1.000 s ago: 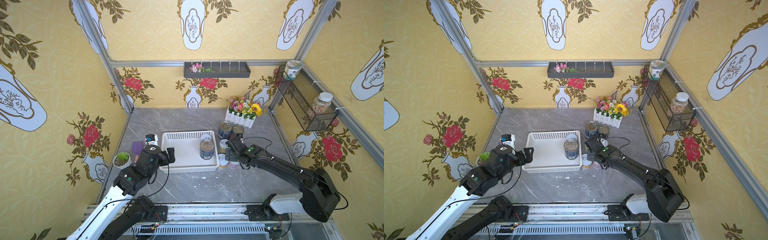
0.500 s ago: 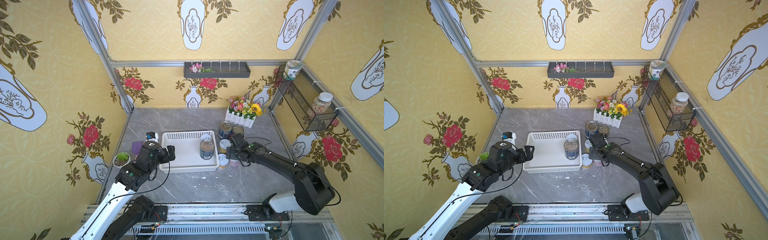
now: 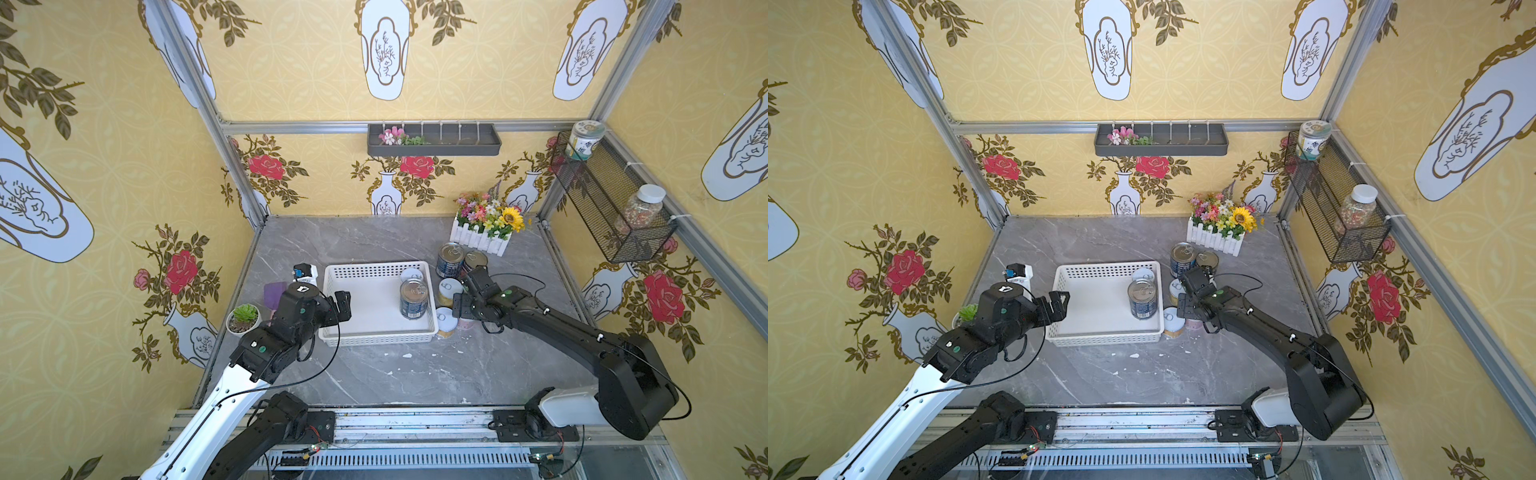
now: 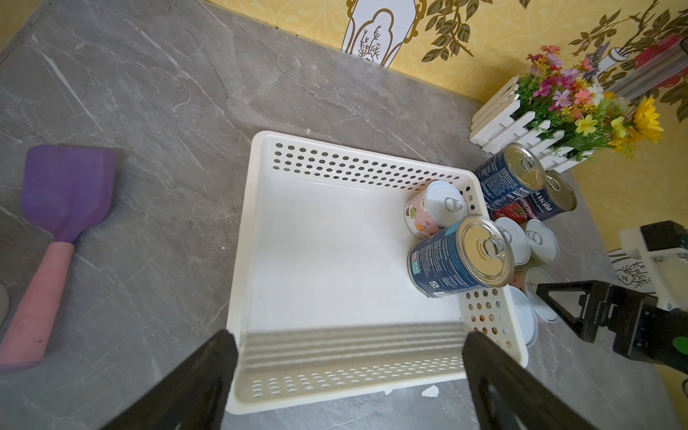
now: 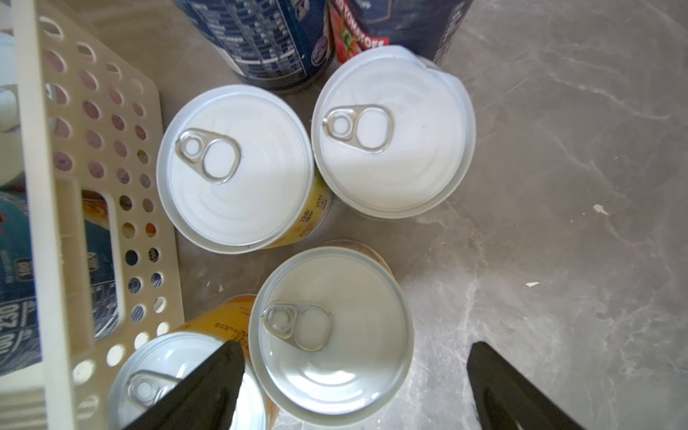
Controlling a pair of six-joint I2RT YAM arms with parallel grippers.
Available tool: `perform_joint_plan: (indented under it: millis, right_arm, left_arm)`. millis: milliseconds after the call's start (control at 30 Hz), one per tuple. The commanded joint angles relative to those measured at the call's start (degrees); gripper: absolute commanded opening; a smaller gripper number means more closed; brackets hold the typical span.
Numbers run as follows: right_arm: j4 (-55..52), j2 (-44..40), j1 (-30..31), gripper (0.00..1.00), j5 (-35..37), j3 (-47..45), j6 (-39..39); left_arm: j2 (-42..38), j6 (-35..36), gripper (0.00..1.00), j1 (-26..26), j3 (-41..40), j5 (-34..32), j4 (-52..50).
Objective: Put the canned food in the basket
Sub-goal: Pick up the canned food from the center of the board.
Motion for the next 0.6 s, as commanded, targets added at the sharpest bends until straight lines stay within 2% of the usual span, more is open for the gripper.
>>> perform_joint_plan:
  millis: [0, 400, 567]
  right_arm:
    - [0.36, 1.79, 0.19, 0.97, 0.03, 0.95, 0.02]
    - [0.84, 6.72, 0.15, 0.99, 0.4, 2.3, -0.11]
    - [0.56, 7.94, 0.22, 0.94, 0.84, 2.67, -0.21]
  left_arm:
    - [-0.16, 0.15, 1.0, 0.03, -0.39, -0.28, 0.69]
    - [-0.51, 0.14, 1.0, 0.07, -0.39, -0.22, 0.69]
    - [-0.51, 0.14, 1.0, 0.08, -0.39, -0.19, 0.69]
